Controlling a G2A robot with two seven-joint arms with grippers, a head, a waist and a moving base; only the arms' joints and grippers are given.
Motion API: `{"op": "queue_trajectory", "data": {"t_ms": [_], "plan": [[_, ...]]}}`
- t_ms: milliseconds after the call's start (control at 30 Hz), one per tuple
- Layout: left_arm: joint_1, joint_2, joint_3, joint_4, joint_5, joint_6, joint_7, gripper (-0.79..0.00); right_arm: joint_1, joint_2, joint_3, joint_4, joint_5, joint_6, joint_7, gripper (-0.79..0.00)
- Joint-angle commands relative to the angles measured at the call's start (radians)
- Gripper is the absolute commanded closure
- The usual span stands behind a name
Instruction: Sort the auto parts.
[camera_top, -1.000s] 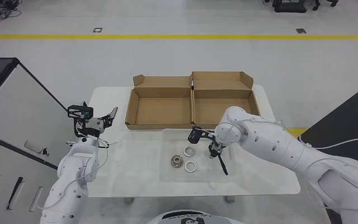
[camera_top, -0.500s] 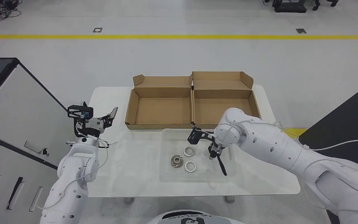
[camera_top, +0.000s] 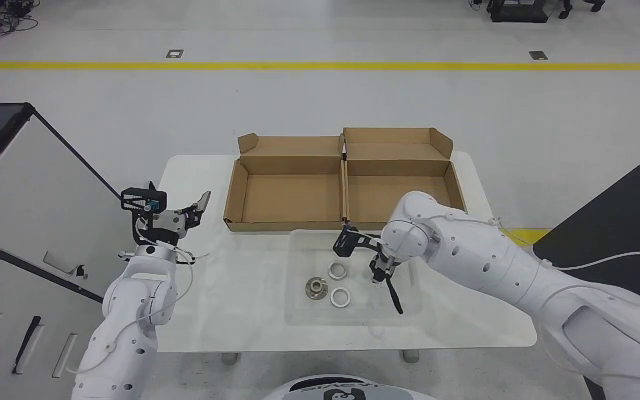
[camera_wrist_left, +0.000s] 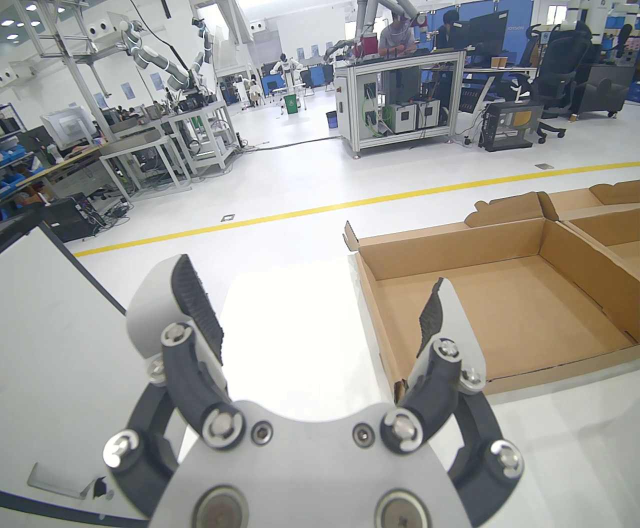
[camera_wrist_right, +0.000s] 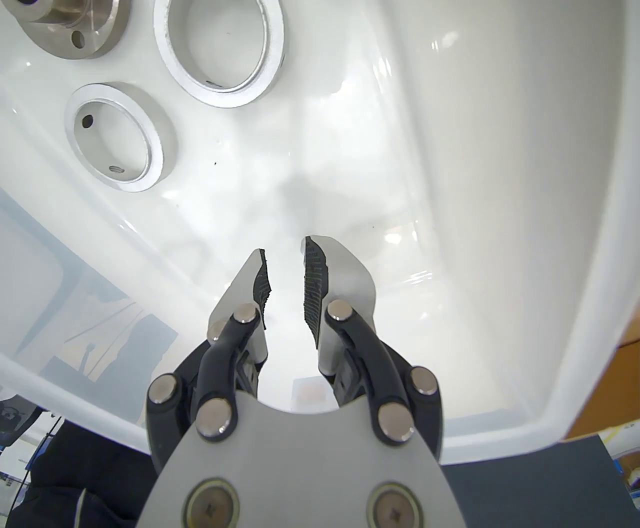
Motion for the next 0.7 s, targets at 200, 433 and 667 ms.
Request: {"op": "queue_trajectory", "data": {"t_ms": [200,433,667], "plan": [[0.0,0.0,0.0,0.0,0.0,0.0,0.0,-0.785,-0.011,-0.003,0.011,0.03,-0.013,-0.008,-0.009,-0.151],[0.0,0.0,0.0,0.0,0.0,0.0,0.0,-0.785,-0.015,-0.008,0.021,0.038,-0.022,-0.01,-0.014,-0.114],[0.0,0.0,0.0,0.0,0.0,0.0,0.0,-0.785,-0.017,-0.015,0.029,0.044,-0.025,-0.017,-0.011,0.0]]}}
